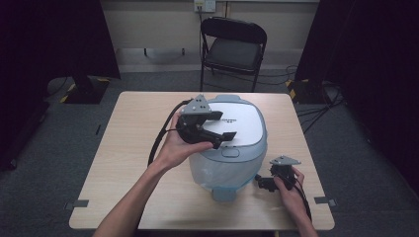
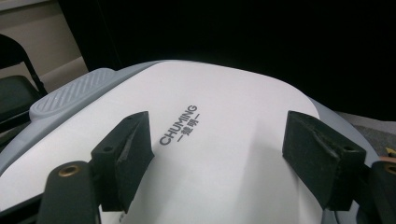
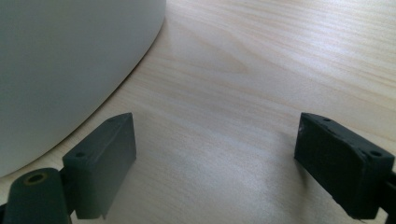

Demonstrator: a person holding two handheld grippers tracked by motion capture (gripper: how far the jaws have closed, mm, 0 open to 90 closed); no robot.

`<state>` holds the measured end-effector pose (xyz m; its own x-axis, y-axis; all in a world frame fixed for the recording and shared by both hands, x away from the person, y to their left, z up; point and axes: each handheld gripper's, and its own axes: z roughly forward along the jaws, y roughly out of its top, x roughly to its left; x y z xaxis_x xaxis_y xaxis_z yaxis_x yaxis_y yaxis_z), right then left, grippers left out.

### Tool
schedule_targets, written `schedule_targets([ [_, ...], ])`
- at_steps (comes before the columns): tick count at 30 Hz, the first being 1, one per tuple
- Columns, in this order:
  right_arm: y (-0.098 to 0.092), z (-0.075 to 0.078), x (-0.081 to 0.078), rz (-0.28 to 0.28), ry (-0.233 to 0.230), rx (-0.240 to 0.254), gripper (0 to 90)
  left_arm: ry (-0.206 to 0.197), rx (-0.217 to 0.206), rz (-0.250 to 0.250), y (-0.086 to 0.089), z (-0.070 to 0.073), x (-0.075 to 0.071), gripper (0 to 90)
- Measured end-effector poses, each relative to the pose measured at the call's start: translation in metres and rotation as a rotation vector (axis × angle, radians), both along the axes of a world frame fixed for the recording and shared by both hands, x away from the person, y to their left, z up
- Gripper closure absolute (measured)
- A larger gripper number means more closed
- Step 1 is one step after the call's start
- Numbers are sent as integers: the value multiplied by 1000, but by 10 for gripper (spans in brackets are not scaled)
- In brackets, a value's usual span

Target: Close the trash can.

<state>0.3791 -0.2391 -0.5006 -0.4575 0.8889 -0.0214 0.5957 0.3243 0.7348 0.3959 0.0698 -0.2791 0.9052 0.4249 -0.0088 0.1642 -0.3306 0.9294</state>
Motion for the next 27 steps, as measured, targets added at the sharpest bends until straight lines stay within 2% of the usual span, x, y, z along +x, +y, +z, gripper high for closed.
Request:
schedule_targets([
  [6, 0, 0, 0, 0, 1, 1, 115, -17, 6, -29, -1, -1, -2, 238],
  [10, 1, 0, -1, -4, 6, 5, 116, -23, 6, -26, 0, -2, -4, 248],
  [11, 1, 0, -1, -4, 7, 5, 115, -30, 15, -37, 0, -1, -5, 264],
  [13, 1, 0, -1, -4, 7, 5, 115, -17, 34, -37, -2, 1, -5, 272],
  [14, 1, 0, -1, -4, 6, 5, 115, -18, 58, -45, -2, 3, -5, 286],
  [15, 0, 0, 0, -4, 3, 2, 116, -30, 79, -47, -3, 3, -5, 329],
  [16, 1, 0, -1, -6, 7, 6, 116, -31, 80, -44, -3, 3, -6, 351],
  [20, 1, 0, -1, -9, 7, 6, 116, -28, 67, -42, -2, 3, -4, 351],
  [23, 1, 0, -1, -8, 8, 7, 116, -33, 27, -43, 0, -1, -5, 329],
  [27, 1, 0, -1, -8, 2, 3, 116, 16, -41, 4, 16, -4, 2, 251],
])
